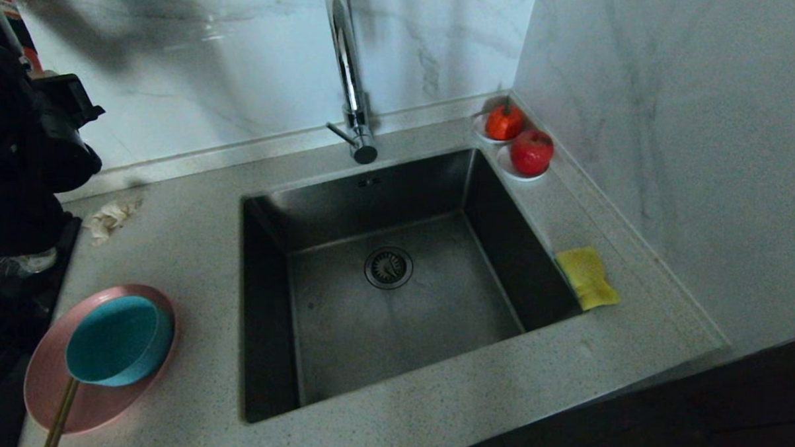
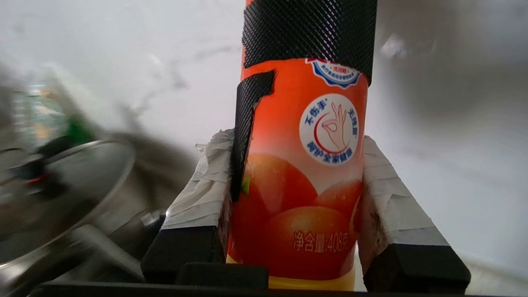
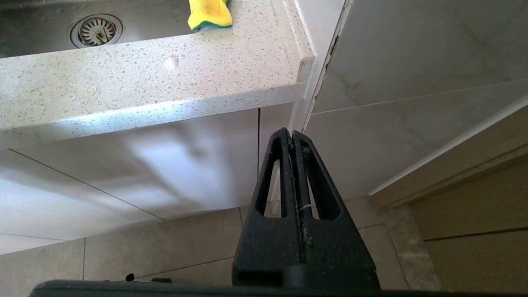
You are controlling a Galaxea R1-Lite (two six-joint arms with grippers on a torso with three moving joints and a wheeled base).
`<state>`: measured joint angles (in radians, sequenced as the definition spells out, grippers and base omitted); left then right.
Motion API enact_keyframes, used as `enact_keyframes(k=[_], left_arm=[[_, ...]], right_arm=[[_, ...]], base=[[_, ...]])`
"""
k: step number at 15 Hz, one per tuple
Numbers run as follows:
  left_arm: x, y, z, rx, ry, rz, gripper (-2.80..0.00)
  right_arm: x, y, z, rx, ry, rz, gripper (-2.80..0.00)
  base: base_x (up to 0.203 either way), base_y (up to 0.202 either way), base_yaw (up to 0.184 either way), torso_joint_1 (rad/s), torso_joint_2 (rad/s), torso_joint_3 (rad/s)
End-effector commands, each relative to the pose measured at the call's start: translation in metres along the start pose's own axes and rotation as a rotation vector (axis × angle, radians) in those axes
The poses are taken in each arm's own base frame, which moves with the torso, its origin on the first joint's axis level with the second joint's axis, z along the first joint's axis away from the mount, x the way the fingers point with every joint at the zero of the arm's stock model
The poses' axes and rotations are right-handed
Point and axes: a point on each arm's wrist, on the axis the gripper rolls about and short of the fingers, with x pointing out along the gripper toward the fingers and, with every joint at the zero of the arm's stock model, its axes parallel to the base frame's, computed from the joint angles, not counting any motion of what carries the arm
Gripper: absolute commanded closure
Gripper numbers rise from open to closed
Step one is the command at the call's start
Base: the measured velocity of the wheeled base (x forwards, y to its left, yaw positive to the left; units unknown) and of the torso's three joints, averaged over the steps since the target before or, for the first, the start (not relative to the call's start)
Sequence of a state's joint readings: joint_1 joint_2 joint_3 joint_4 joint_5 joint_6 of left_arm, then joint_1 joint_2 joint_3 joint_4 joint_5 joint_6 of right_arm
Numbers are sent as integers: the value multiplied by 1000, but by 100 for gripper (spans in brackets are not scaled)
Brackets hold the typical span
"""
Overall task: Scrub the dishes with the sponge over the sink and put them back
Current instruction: Place the dish soap on the table
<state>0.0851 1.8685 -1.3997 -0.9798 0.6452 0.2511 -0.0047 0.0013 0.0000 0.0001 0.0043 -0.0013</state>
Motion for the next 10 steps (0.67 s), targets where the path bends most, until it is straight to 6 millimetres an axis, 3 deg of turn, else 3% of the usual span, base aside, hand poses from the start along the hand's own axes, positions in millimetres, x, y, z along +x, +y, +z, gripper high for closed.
enact_keyframes(k=[1,10], left_arm=[[11,-8,-14,-19,0,-35,0],[36,-10,-48,-5,43,-141,0]], right_arm=[[0,0,0,0,0,0,0],[0,0,0,0,0,0,0]], base=[[0,0,0,0,0,0],[0,0,0,0,0,0]])
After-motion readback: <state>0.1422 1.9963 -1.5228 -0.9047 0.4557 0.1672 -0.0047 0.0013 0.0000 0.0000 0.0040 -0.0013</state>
